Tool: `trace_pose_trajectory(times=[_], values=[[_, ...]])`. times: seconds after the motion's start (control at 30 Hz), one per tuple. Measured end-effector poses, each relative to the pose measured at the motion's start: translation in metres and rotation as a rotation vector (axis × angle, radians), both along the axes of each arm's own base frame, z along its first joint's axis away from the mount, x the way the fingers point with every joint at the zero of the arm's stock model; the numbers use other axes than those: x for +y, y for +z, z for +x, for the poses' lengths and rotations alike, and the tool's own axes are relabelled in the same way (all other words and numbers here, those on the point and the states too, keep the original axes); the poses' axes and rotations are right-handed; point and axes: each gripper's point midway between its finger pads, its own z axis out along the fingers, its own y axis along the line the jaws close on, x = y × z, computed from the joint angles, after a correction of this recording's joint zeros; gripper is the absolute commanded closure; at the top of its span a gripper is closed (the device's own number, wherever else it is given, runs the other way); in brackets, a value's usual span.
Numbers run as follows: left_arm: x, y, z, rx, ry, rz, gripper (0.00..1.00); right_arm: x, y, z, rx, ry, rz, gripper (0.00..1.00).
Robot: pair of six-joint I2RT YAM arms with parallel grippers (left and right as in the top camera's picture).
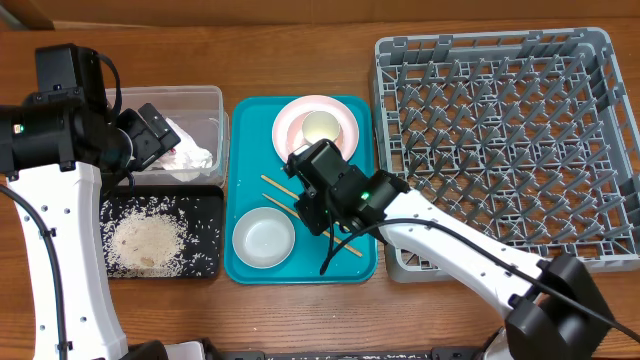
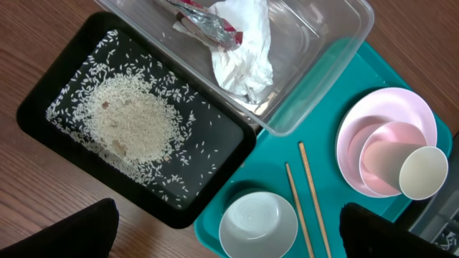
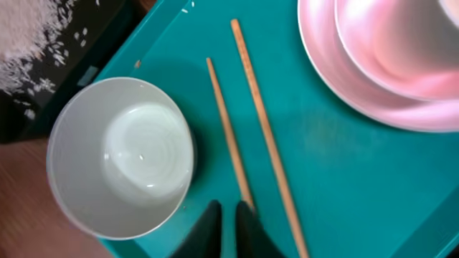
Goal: Sort waste into correct bins and load items into the dishwasher
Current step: 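Reach the right gripper down to the wooden chopsticks on the teal tray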
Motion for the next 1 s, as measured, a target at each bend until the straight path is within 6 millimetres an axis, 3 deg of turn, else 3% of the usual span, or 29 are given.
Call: trace_pose_trajectory(times=[0.33, 0.47, 0.8, 1.0], values=[[0.0, 0.0, 0.0, 0.0, 0.0, 0.0, 0.0, -0.003, -0.035, 0.021, -0.08, 0.052, -0.121, 0.96], [0.0, 0.0, 0.0, 0.0, 0.0, 0.0, 0.0, -0.003, -0.035, 0.024, -0.098, 0.056, -0.129, 0.86], [0.0, 0.0, 0.0, 0.0, 0.0, 0.0, 0.0, -0.003, -0.037, 0.025, -0.105, 0.062, -0.137, 0.82], [0.0, 0.0, 0.0, 0.0, 0.0, 0.0, 0.0, -0.002, -0.054, 0.026, -0.085, 0.064, -0.157, 0.82]])
